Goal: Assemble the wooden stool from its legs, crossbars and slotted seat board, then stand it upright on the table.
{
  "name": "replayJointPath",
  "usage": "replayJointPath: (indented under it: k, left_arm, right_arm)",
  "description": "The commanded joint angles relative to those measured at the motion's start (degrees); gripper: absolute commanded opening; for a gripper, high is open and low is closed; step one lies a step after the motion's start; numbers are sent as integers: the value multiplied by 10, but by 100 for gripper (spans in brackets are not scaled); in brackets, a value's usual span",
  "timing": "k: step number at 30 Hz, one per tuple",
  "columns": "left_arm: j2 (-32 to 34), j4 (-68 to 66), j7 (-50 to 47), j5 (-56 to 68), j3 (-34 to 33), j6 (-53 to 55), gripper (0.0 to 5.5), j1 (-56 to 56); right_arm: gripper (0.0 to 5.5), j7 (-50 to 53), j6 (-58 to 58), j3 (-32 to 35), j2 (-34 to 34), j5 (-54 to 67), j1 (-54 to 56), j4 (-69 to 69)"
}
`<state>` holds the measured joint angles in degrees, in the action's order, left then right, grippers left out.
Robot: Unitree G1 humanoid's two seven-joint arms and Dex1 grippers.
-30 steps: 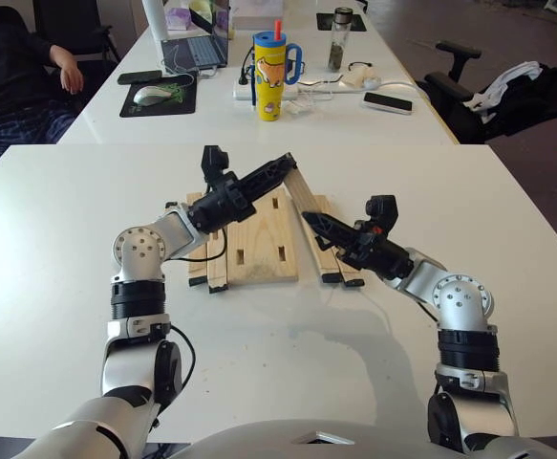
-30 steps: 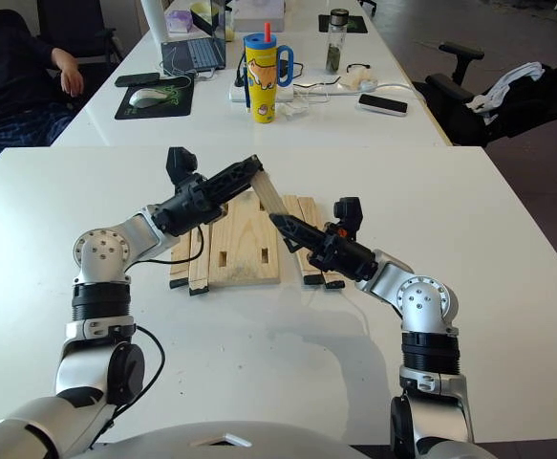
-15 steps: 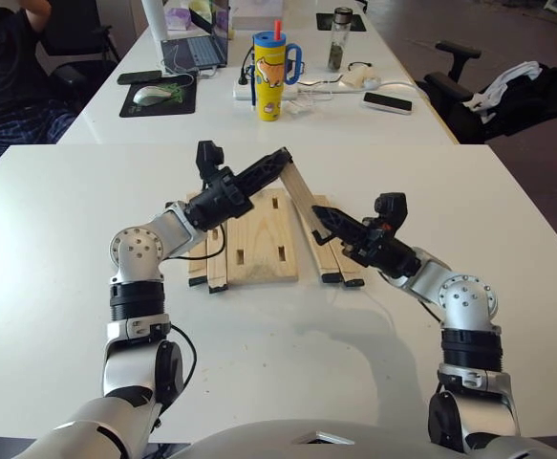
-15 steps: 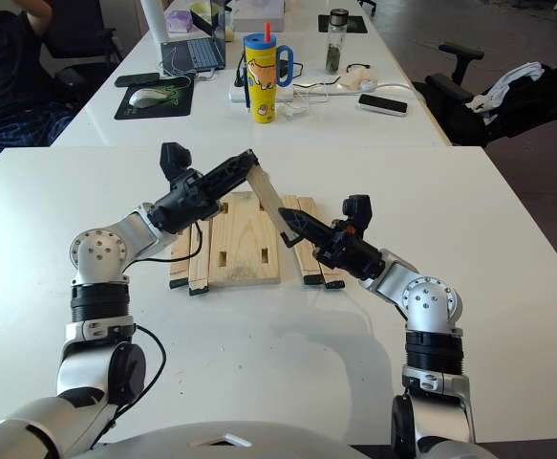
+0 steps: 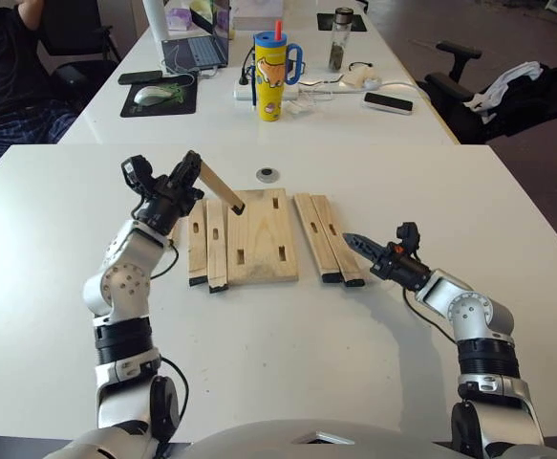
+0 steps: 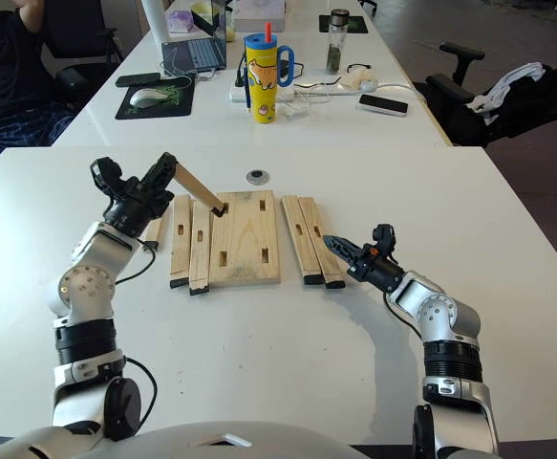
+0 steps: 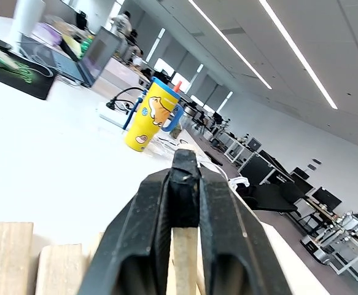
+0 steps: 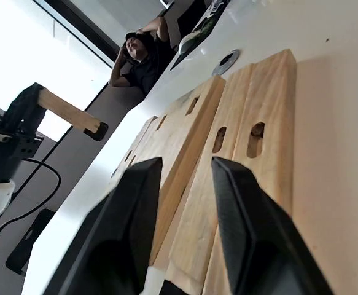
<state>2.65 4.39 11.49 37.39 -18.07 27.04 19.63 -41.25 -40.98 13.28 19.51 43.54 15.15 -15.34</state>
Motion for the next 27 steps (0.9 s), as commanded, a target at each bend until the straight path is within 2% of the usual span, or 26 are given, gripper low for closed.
replayJointPath:
  k: [1,13,27]
  left_arm:
    - [-23,11,-43,-30,-9,-52,45,-31]
    - [-55,26,-89,-36,-14,-80,45,-102]
    - [-50,-28,-96,-56,-17,-118,45,-89]
  right_arm:
    - [149,17,1,-1,-17,-8,12,6]
    - [149,34,1,16,-17,-12,11,-2]
    - [149,28,0,8,-24,-24,18,-5]
